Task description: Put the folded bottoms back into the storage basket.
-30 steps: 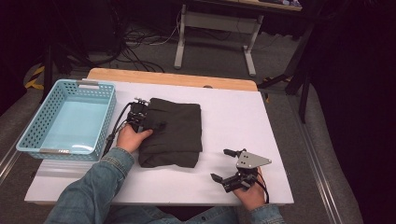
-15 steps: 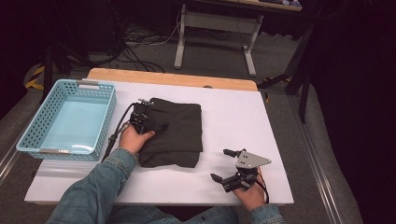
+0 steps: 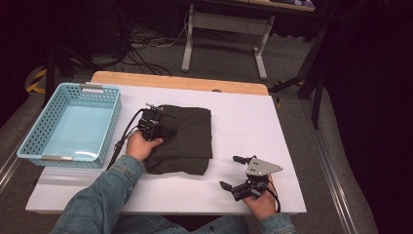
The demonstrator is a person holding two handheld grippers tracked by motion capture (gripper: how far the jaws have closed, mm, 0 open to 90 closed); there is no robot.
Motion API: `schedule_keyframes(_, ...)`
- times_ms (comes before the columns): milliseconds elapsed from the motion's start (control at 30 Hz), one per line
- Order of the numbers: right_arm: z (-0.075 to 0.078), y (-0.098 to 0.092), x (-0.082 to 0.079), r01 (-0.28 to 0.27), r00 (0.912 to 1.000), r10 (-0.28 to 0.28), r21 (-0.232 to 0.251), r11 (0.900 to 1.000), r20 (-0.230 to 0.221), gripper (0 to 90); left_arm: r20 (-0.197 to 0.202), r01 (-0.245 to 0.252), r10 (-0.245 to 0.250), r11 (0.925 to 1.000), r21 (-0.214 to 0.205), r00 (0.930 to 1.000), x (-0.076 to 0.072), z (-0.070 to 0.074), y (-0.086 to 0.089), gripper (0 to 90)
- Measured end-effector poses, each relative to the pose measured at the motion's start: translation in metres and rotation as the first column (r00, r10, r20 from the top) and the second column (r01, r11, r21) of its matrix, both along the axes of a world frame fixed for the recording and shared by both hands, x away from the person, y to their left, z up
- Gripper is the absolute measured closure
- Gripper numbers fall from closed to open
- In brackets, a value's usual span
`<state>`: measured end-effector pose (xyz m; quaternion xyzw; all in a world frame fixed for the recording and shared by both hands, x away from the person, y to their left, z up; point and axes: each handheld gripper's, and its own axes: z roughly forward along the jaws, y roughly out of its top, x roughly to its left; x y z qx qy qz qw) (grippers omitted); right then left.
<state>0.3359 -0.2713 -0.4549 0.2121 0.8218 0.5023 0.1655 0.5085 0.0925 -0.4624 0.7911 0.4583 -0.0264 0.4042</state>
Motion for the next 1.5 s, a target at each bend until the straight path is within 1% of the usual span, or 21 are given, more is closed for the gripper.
schedule_keyframes(133, 0.000, 0.000, 0.000, 0.001, 1.0000, -0.001, -0.001, 1.0000, 0.001, 0.5, 0.008, 0.005, -0.005, 1.0000, 0.007, 1.0000, -0.001, 0.002, -0.001, 59.2)
schedule_keyframes(167, 0.000, 0.000, 0.000, 0.001, 1.0000, -0.001, -0.001, 1.0000, 0.000, 0.5, 0.022, 0.003, -0.004, 0.9998, 0.019, 0.9997, -0.002, 0.003, -0.003, 61.0)
schedule_keyframes(200, 0.000, 0.000, 0.000, 0.001, 1.0000, -0.001, -0.001, 1.0000, 0.000, 0.5, 0.022, 0.003, -0.004, 0.9998, 0.019, 0.9997, -0.002, 0.003, -0.003, 62.1)
schedule_keyframes(233, 0.000, 0.000, 0.000, 0.000, 1.0000, 0.000, -0.001, 1.0000, 0.000, 0.5, 0.037, 0.008, -0.009, 0.9994, 0.035, 0.9993, -0.002, 0.004, -0.004, 62.1)
schedule_keyframes(300, 0.000, 0.000, 0.000, 0.001, 1.0000, -0.001, -0.001, 1.0000, 0.000, 0.5, 0.050, 0.004, -0.006, 0.9989, 0.048, 0.9987, -0.004, 0.006, -0.005, 64.8)
schedule_keyframes(600, 0.000, 0.000, 0.000, 0.003, 1.0000, -0.003, -0.001, 1.0000, 0.003, 0.5, 0.078, -0.008, 0.003, 0.9980, 0.063, 0.9970, -0.007, 0.012, -0.005, 68.9)
schedule_keyframes(700, 0.000, 0.000, 0.000, 0.003, 1.0000, -0.003, 0.000, 1.0000, 0.003, 0.5, 0.085, -0.012, 0.007, 0.9984, 0.055, 0.9963, -0.008, 0.015, -0.004, 69.6)
schedule_keyframes(833, 0.000, -0.001, 0.000, 0.003, 1.0000, -0.003, 0.000, 1.0000, 0.003, 0.5, 0.108, -0.007, 0.001, 0.9981, 0.061, 0.9942, -0.011, 0.021, -0.004, 70.1)
schedule_keyframes(867, 0.000, -0.001, 0.000, 0.003, 1.0000, -0.003, 0.000, 1.0000, 0.003, 0.5, 0.118, -0.010, 0.003, 0.9982, 0.059, 0.9930, -0.012, 0.022, -0.004, 70.2)
schedule_keyframes(933, 0.000, -0.001, 0.000, 0.002, 1.0000, -0.002, 0.001, 1.0000, 0.003, 0.5, 0.134, 0.003, -0.011, 0.9982, 0.060, 0.9910, -0.013, 0.026, -0.004, 70.3)
schedule_keyframes(967, 0.000, -0.001, 0.000, 0.002, 1.0000, -0.002, 0.001, 1.0000, 0.003, 0.5, 0.134, 0.003, -0.011, 0.9982, 0.060, 0.9910, -0.013, 0.026, -0.004, 70.3)
schedule_keyframes(1000, 0.000, -0.001, 0.000, 0.002, 1.0000, -0.002, 0.003, 1.0000, 0.002, 0.5, 0.156, 0.010, -0.020, 0.9978, 0.065, 0.9875, -0.015, 0.029, -0.005, 70.3)
schedule_keyframes(1033, 0.000, -0.001, 0.000, 0.001, 1.0000, -0.001, 0.004, 1.0000, 0.002, 0.5, 0.156, 0.010, -0.020, 0.9978, 0.065, 0.9875, -0.015, 0.029, -0.005, 70.4)
schedule_keyframes(1100, 0.000, -0.001, 0.000, 0.001, 1.0000, -0.001, 0.003, 1.0000, 0.003, 0.5, 0.168, 0.026, -0.035, 0.9981, 0.055, 0.9851, -0.017, 0.033, -0.003, 70.6)
schedule_keyframes(1133, 0.000, -0.001, 0.000, 0.001, 1.0000, -0.001, 0.004, 1.0000, 0.003, 0.5, 0.170, 0.025, -0.030, 0.9990, 0.037, 0.9850, -0.018, 0.035, -0.003, 70.7)
schedule_keyframes(1167, 0.000, -0.001, 0.000, 0.001, 1.0000, -0.001, 0.004, 1.0000, 0.003, 0.5, 0.181, 0.029, -0.035, 0.9990, 0.033, 0.9829, -0.019, 0.039, -0.003, 70.8)
schedule_keyframes(1233, 0.000, -0.001, 0.000, 0.001, 1.0000, -0.001, 0.004, 1.0000, 0.003, 0.5, 0.178, 0.033, -0.038, 0.9989, 0.032, 0.9833, -0.020, 0.040, -0.003, 70.8)
schedule_keyframes(1267, 0.000, -0.001, 0.000, 0.001, 1.0000, -0.001, 0.003, 1.0000, 0.004, 0.5, 0.192, 0.033, -0.040, 0.9987, 0.039, 0.9807, -0.020, 0.043, -0.003, 70.9)
schedule_keyframes(1300, 0.000, -0.001, 0.000, 0.001, 1.0000, -0.001, 0.003, 1.0000, 0.004, 0.5, 0.192, 0.033, -0.040, 0.9987, 0.039, 0.9807, -0.020, 0.043, -0.003, 70.9)
schedule_keyframes(1433, 0.000, -0.001, 0.000, 0.001, 1.0000, -0.001, 0.003, 1.0000, 0.004, 0.5, 0.203, 0.046, -0.048, 0.9988, 0.018, 0.9779, -0.024, 0.052, -0.003, 71.0)
schedule_keyframes(1500, 0.000, -0.001, 0.000, 0.001, 1.0000, -0.001, 0.003, 1.0000, 0.004, 0.5, 0.206, 0.044, -0.046, 0.9989, 0.016, 0.9776, -0.025, 0.054, -0.003, 71.1)
